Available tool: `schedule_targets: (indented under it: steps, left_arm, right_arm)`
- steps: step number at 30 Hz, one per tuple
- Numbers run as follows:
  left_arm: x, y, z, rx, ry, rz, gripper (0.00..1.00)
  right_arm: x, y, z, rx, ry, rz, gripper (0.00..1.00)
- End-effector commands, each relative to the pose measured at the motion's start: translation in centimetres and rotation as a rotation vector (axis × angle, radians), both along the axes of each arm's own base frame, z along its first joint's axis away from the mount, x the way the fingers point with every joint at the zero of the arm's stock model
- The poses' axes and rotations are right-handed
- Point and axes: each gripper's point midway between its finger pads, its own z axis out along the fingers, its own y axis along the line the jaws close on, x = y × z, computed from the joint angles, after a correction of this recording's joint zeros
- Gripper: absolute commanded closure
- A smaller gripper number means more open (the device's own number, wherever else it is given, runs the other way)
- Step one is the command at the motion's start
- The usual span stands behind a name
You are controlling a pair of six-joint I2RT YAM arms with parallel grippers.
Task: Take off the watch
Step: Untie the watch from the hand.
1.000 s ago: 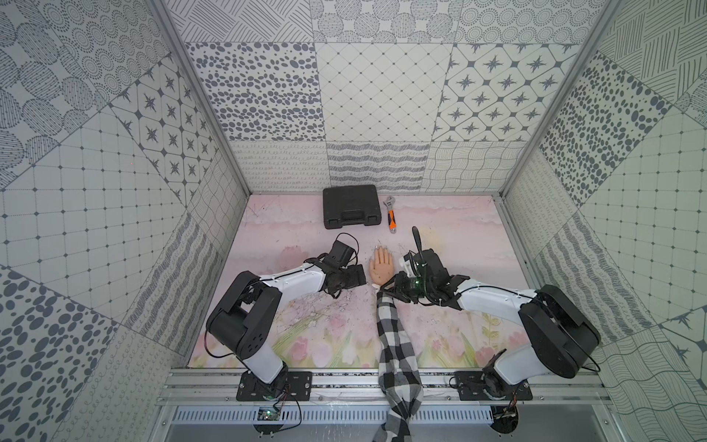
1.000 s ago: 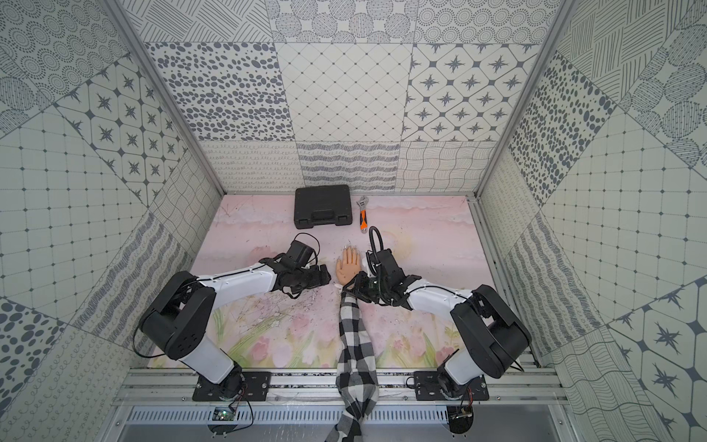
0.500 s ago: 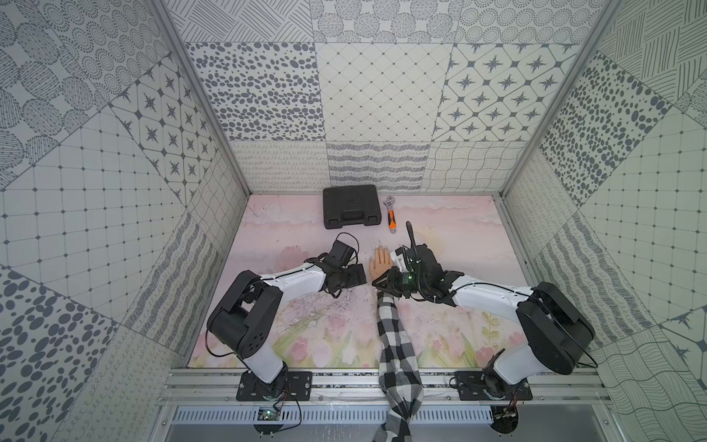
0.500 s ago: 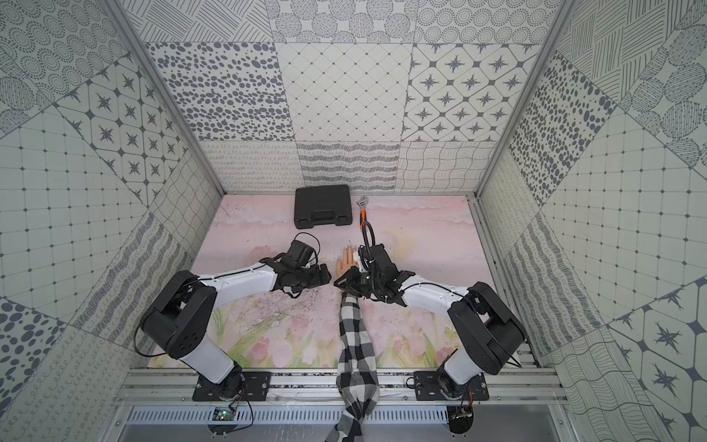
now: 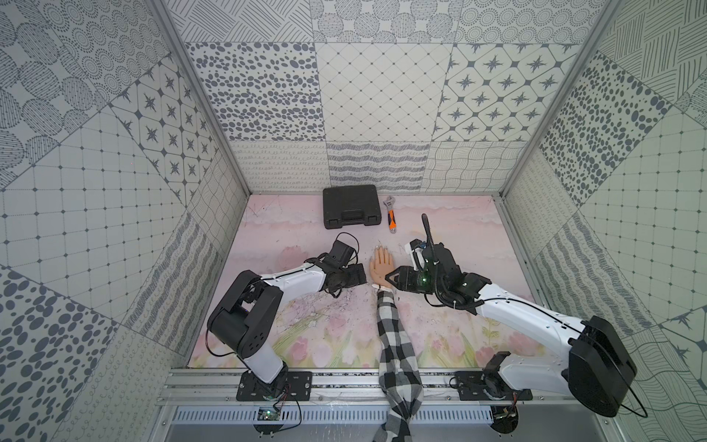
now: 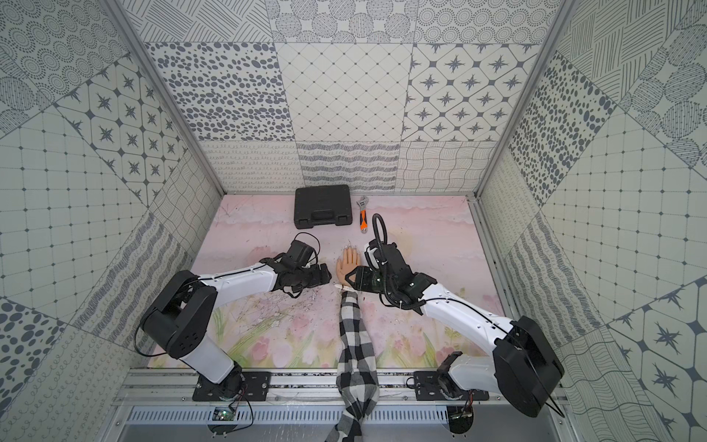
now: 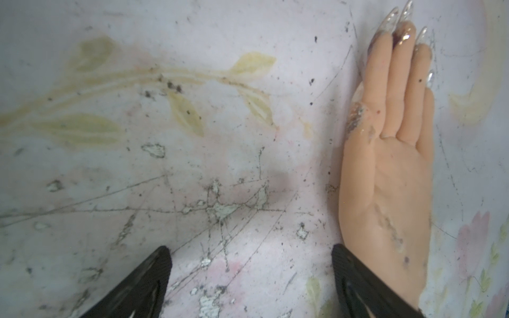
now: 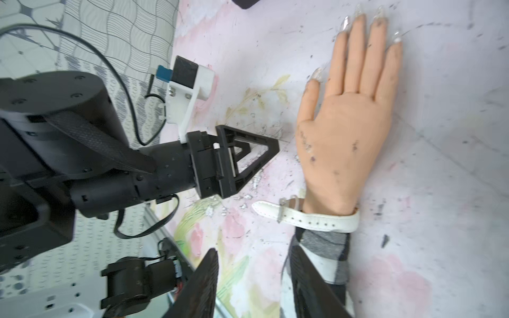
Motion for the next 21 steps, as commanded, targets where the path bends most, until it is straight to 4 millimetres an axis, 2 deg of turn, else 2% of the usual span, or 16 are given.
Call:
schedule_targets:
  steps: [1, 5, 9, 21]
  left_arm:
    - [-1.9, 1.0, -1.7, 0.045, 0.098, -0.013, 0.07]
    - [-1.9, 1.0, -1.8, 0.046, 0.099, -0.011, 0.07]
    - [-1.9, 1.0, -1.9, 0.045, 0.105, -0.01, 0.07]
    - [-1.9, 0.9, -1.7, 0.043, 0.105, -0.009, 0.08]
  right_arm:
    - [-0.1, -2.4, -3.3, -0.269, -0.118, 0.031, 0.52]
    - [-0.1, -1.9, -4.3, -0.396, -0.252, 0.074, 0.51]
    - [-0.1, -0.9, -4.8, -0.448, -0.331, 0.111, 0.51]
    - [0.7, 2.2, -5.8, -0.459, -0.361, 0.167, 0.51]
